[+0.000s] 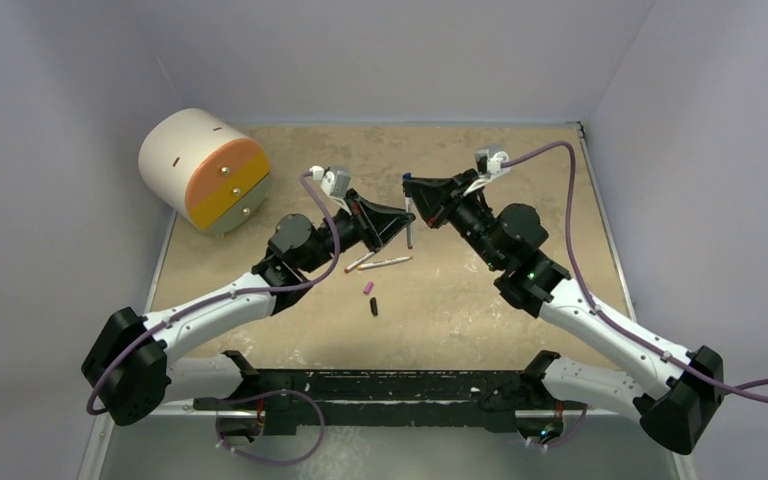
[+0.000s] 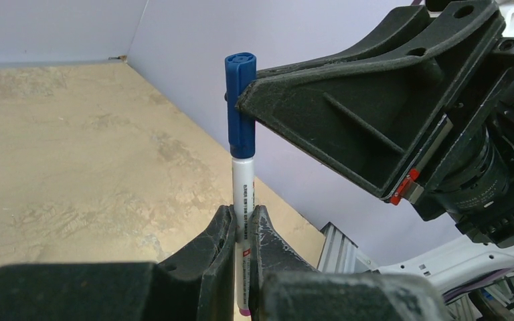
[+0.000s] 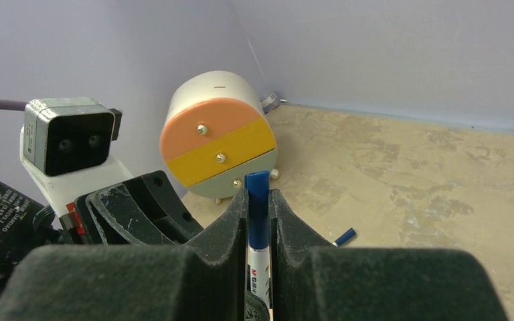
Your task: Insert the pens into the pen caps
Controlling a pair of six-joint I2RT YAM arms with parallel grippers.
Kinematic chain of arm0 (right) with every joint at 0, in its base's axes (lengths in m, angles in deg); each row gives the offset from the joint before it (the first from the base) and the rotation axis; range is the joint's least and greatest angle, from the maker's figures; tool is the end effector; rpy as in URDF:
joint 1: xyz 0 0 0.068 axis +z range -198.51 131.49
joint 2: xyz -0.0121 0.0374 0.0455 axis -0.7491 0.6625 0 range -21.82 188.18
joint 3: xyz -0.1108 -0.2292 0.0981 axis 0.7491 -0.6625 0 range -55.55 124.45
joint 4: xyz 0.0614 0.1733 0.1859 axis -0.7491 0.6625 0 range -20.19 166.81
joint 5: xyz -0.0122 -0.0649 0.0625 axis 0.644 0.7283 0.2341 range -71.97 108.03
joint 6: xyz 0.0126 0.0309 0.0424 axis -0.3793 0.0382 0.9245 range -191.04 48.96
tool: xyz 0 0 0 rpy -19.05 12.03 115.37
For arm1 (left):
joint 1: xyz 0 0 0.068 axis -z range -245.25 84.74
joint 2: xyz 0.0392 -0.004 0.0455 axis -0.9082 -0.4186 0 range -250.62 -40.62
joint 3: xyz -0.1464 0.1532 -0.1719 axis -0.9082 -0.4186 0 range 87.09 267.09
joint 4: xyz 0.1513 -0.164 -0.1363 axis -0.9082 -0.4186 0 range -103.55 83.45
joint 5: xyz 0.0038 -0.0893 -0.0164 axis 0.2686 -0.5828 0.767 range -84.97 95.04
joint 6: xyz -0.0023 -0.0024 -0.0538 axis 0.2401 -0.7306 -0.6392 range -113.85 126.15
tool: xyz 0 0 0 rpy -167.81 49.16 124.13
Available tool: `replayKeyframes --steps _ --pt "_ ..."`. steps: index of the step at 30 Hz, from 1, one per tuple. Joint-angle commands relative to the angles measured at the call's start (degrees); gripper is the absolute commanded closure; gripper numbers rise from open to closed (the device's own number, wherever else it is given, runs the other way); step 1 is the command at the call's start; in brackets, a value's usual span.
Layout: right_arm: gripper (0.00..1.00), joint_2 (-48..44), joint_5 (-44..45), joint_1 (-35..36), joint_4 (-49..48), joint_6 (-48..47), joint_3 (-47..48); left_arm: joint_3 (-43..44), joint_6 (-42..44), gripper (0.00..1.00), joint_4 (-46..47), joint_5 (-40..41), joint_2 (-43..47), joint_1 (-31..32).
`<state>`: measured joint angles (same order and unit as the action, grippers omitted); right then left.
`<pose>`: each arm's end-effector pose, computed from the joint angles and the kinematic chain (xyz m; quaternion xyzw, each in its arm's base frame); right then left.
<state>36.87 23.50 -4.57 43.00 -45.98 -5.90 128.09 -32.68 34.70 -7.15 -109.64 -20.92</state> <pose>0.1741 0.1630 0.3931 -0.0585 0.5871 0.4339 0.6809 0.1920 -0.1982 0.3228 0.1128 0.6127 -0.5666 0.5393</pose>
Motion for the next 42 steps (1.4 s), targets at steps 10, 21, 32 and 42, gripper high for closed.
replayKeyframes --steps 10,21,32,42 --pt "0.62 -4.78 1.7 0.09 6.51 -6.4 2.6 8.79 20.71 1.0 -18.27 -1.31 3.42 -0.18" --pt "0.5 -0.17 1.58 0.09 6.53 -6.67 5.29 10.6 23.89 1.0 -22.34 -3.65 2.94 -0.14" --pt "0.95 0.8 -1.44 0.09 5.17 -4.58 6.25 10.66 24.08 1.0 -22.52 -2.79 4.28 -0.13" --pt "1.0 -1.24 -3.89 0.09 5.64 -1.28 0.62 11.79 23.26 1.0 -18.45 0.51 6.09 -0.15"
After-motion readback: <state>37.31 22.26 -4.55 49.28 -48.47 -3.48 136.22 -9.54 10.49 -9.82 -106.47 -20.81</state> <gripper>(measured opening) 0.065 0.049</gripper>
